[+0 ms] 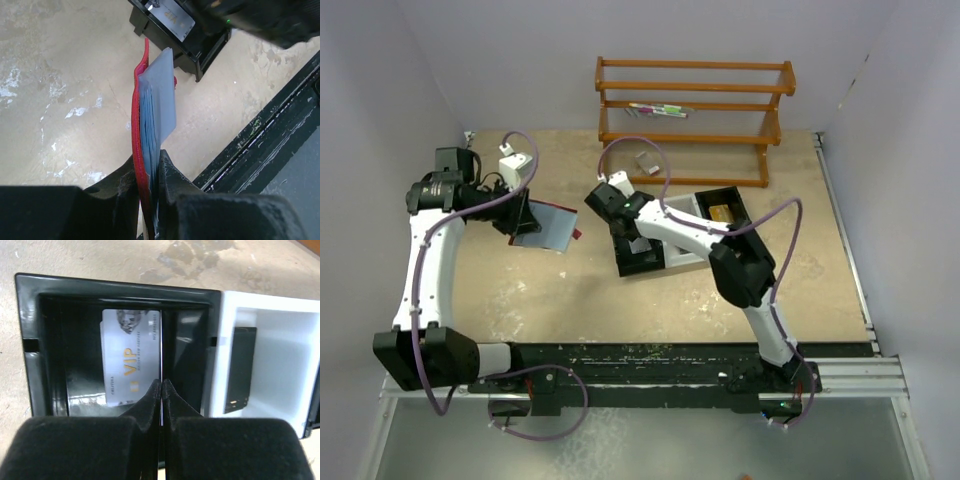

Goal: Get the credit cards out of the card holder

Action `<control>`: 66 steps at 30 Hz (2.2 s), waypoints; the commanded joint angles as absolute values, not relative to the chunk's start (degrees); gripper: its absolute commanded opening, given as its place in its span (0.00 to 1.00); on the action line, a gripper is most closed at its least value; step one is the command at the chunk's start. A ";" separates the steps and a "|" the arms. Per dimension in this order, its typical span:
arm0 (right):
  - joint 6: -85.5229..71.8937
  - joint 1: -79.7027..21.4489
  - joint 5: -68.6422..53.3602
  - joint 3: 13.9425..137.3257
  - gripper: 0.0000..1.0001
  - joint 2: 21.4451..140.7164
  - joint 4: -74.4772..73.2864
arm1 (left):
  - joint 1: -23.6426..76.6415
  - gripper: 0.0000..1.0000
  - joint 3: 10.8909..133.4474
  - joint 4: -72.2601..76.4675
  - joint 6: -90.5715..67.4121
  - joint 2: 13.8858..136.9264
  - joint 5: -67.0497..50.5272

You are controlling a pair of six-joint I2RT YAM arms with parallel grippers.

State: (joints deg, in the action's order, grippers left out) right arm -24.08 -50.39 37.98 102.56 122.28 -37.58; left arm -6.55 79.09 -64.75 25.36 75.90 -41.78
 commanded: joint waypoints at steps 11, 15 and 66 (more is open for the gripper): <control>-23.89 -52.38 35.80 108.83 0.14 125.38 -39.49 | -6.54 0.00 84.09 -71.74 25.62 70.21 -45.02; -24.85 -52.38 29.61 109.26 0.35 122.14 -39.26 | -6.50 0.00 86.14 -73.50 25.09 70.41 -48.16; -44.43 -51.21 -30.19 74.64 0.49 74.62 16.34 | -6.15 0.00 90.42 -69.40 9.30 63.90 -91.65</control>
State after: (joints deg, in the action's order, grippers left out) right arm -41.78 -50.59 -32.34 75.33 73.78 10.83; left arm -6.28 91.20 -75.81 14.35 65.65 -86.59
